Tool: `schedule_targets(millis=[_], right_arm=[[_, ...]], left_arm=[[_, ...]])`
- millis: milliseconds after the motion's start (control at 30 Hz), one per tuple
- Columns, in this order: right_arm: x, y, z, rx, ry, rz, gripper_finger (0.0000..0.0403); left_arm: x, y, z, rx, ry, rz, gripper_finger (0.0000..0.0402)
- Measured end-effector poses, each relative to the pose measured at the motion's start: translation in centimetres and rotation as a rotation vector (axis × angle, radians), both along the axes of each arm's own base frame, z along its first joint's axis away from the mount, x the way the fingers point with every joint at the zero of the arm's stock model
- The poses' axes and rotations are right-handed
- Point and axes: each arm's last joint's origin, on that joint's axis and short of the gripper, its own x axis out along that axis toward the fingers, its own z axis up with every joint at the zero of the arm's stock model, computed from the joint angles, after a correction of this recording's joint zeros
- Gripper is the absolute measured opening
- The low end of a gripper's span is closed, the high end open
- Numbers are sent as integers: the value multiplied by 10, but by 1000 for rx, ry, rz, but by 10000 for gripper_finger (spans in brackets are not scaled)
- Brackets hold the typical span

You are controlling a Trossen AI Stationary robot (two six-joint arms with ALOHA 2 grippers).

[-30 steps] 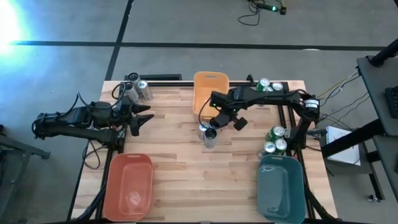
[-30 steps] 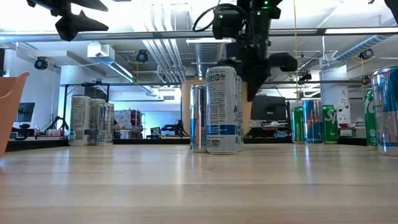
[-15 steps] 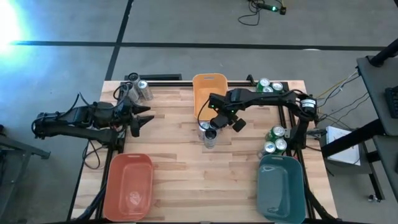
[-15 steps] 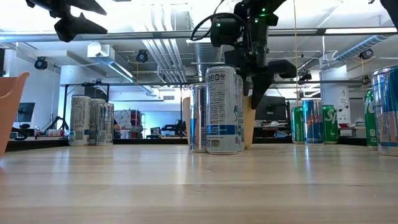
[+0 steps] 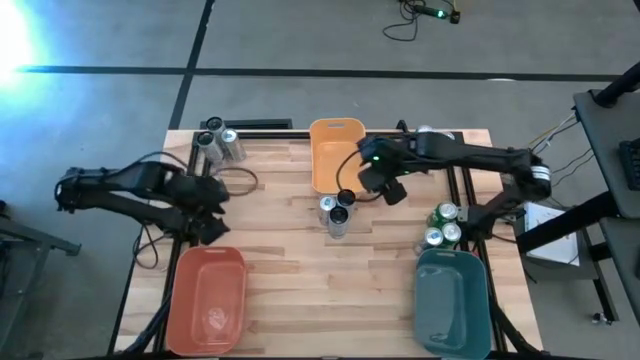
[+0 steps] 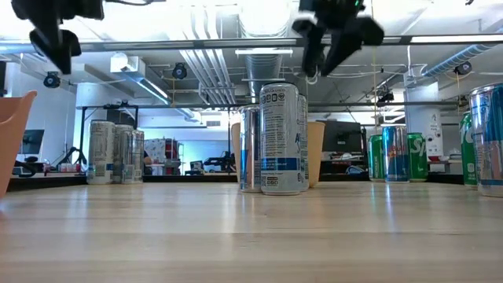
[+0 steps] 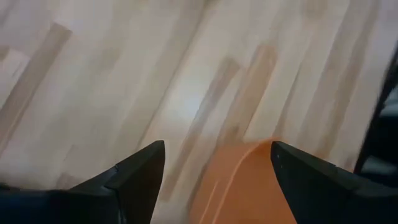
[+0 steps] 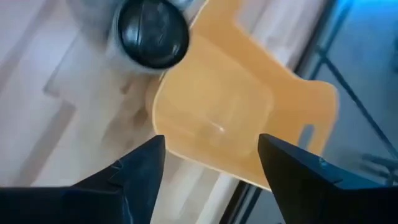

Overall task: Sort soda cans
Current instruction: Move the orange bin to the top left of the table

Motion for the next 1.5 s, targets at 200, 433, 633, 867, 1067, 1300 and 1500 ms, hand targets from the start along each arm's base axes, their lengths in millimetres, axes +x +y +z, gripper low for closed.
schedule_targets(millis=[200, 433, 633, 867, 1067, 1300, 1500], right_arm=[[-17, 25, 25, 45, -138, -97, 254], [-19, 50, 30, 70, -194, -170, 252], [-16, 63, 28, 126, -226, -231, 239], [-14, 72, 26, 158, -232, -256, 223], [-10, 74, 23, 173, -241, -285, 208], [-11, 74, 24, 187, -250, -305, 175], [-12, 74, 35, 206, -288, -319, 143]], left_arm=[[12, -15, -10, 8, 98, -176, 278], [9, -36, -35, 32, 258, -311, 278], [3, -40, -64, 20, 379, -333, 271], [6, -43, -77, -27, 365, -393, 214], [16, -47, -92, -7, 418, -389, 131], [36, -50, -85, 17, 430, -440, 10], [57, -32, -47, 98, 402, -530, 1]])
